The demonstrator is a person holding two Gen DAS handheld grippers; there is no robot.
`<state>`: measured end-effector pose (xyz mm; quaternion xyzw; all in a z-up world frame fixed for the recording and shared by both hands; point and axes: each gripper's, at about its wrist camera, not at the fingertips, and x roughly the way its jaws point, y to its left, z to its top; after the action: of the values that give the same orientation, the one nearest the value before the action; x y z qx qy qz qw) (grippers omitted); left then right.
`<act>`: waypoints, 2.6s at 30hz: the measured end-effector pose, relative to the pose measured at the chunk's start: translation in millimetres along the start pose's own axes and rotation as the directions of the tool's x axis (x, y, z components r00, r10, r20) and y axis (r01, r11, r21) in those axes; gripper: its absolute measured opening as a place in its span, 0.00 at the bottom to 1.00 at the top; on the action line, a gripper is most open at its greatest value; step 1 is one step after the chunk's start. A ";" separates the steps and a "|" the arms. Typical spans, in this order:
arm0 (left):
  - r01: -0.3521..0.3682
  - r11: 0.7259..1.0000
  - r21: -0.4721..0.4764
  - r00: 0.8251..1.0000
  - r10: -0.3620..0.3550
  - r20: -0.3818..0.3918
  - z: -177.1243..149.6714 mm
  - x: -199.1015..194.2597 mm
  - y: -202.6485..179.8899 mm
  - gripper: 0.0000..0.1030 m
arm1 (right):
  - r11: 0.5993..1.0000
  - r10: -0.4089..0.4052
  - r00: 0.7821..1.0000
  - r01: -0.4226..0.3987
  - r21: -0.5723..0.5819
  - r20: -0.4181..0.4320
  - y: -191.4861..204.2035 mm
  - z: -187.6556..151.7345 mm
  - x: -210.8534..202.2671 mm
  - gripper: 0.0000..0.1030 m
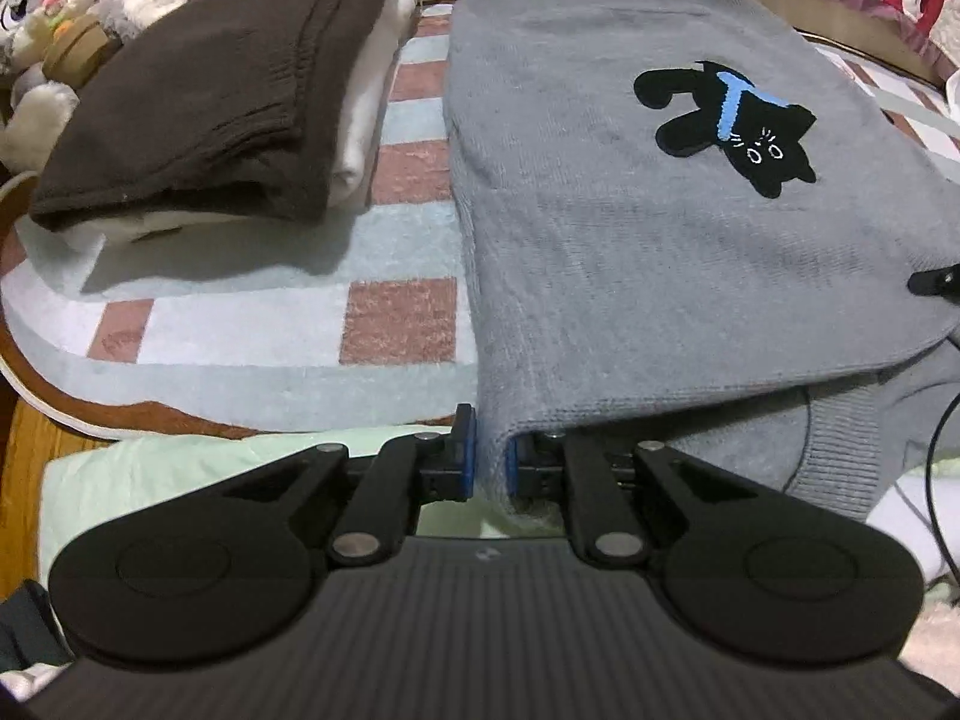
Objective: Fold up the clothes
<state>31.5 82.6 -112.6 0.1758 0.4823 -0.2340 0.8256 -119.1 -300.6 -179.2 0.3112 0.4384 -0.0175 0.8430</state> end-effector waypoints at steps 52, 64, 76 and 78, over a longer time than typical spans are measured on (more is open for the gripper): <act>0.363 0.832 0.419 0.924 -0.379 -0.049 99.6 82.0 -354.2 0.40 | 0.882 -0.411 0.859 0.290 0.371 0.306 -160.1 1.8 -172.9 0.51; 0.447 0.825 0.347 0.890 -0.448 -0.082 104.7 98.8 -361.1 0.41 | 0.629 -0.655 0.709 0.321 0.708 0.261 -252.2 -39.4 -217.9 0.52; 0.443 0.839 0.316 0.893 -0.442 -0.080 103.8 100.4 -358.7 0.42 | 0.551 -0.730 0.650 0.377 0.744 0.211 -299.6 -28.6 -203.4 0.64; 0.442 0.843 0.308 0.895 -0.439 -0.082 105.1 100.4 -359.0 0.42 | 0.571 -0.740 0.624 0.384 0.726 0.252 -300.5 -25.1 -201.2 0.46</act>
<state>-50.3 -290.9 -174.3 0.1925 0.4690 -0.4912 0.7083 -352.0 -578.1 -191.9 0.3815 0.2338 -0.5230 0.7254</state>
